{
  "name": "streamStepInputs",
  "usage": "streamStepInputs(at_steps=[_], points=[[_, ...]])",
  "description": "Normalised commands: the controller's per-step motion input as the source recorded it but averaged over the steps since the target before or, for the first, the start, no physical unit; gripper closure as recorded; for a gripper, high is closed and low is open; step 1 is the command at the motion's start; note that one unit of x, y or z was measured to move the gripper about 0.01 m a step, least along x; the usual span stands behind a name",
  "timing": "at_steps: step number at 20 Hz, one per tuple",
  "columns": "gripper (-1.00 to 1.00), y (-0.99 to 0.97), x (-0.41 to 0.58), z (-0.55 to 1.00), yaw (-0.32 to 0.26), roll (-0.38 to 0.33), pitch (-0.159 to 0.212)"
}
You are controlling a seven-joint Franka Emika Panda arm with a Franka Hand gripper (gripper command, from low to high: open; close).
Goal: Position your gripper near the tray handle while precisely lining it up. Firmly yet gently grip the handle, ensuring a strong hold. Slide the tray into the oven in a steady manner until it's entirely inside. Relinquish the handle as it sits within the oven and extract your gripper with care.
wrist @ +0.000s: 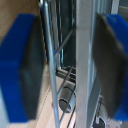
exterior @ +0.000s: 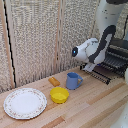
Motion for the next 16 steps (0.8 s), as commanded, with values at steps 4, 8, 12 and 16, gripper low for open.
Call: streamStepInputs(at_steps=[4,8,12,16], points=[[1.0,-0.27,0.009,0.0,0.074,-0.004,0.047],[1.0,-0.15,0.0,0.0,0.043,-0.033,0.022],[1.0,-0.13,0.001,0.05,0.025,-0.041,0.029],[1.0,-0.75,0.019,0.57,-0.046,-0.001,0.004]])
